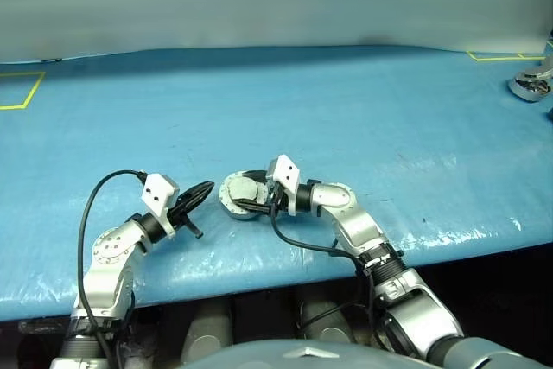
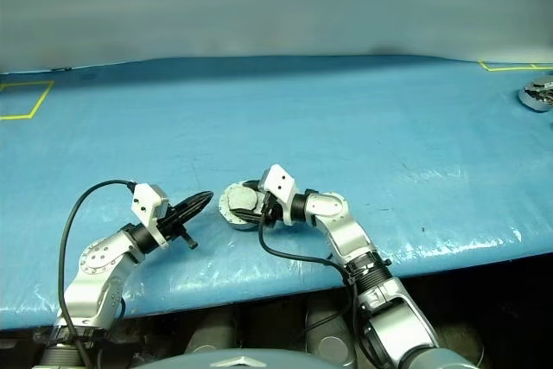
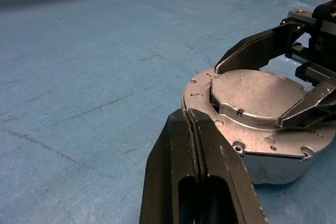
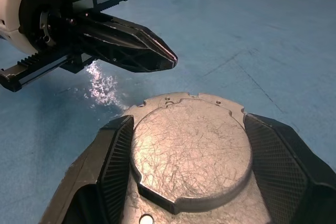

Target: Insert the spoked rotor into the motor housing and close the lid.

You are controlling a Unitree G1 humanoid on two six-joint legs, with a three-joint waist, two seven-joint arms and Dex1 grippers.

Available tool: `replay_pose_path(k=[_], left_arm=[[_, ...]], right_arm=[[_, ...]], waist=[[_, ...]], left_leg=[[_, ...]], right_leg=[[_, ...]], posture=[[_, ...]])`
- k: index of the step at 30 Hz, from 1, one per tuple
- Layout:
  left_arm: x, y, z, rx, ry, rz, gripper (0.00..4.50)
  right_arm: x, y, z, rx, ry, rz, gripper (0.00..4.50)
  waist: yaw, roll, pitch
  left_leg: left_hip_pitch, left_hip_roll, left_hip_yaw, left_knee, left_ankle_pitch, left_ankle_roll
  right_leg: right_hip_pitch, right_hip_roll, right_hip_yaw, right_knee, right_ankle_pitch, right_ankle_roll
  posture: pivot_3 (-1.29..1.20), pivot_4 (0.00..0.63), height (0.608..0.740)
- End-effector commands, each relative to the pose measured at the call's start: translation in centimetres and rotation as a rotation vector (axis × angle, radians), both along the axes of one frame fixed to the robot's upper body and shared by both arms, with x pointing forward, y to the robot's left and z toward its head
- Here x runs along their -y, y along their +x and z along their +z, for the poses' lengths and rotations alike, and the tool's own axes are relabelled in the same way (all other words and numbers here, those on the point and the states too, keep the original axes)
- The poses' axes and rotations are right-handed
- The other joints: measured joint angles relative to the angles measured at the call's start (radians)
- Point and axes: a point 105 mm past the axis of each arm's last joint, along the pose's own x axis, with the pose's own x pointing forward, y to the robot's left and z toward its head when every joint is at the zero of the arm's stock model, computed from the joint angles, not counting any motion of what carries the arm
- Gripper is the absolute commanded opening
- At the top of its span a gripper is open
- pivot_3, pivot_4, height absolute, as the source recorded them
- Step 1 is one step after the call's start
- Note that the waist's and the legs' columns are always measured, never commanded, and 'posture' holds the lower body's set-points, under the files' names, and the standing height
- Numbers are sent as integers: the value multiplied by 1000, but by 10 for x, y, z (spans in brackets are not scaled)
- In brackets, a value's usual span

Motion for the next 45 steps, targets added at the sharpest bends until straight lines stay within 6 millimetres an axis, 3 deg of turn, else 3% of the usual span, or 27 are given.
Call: replay_pose_path(k=[1,9,15,21,27,33,45], left_arm=[[2,1,8,42,-6,-2,0],[2,0,7,36,-11,0,0],[2,0,7,36,-9,-1,0],[2,0,7,36,-7,1,0],[1,0,8,38,-4,3,0],[1,1,7,34,-1,3,0],[1,1,7,37,2,10,0]], right_arm=[[12,1,-27,-23,-120,-36,2984],[21,10,-37,24,-197,-100,2984],[18,13,-28,-9,-100,-129,2984],[13,3,-26,-44,-77,-48,2984],[2,-3,2,-131,141,-21,2984],[-1,-2,12,-99,154,-24,2984],[2,0,-1,-47,45,-34,2984]], waist=[[-1,0,0],[-3,0,-1],[-3,0,-2],[-3,0,-2],[0,0,-2],[-1,0,-1],[-2,0,-1]], left_leg=[[0,0,0,0,0,0],[3,0,0,2,0,0],[3,0,0,2,0,0],[3,0,0,1,0,0],[0,0,0,-1,-1,-2],[0,0,0,-7,-2,-2],[0,0,0,-10,-2,-2]], right_leg=[[0,0,0,0,0,0],[2,0,0,1,0,0],[2,0,0,1,0,0],[2,0,0,0,0,0],[-1,0,0,-1,-2,-1],[-4,0,0,-1,-5,-1],[-4,0,0,-1,-6,-1]], posture=[[0,150,740],[0,150,740],[0,150,740],[0,150,740],[0,150,740],[0,150,740],[0,150,740]])
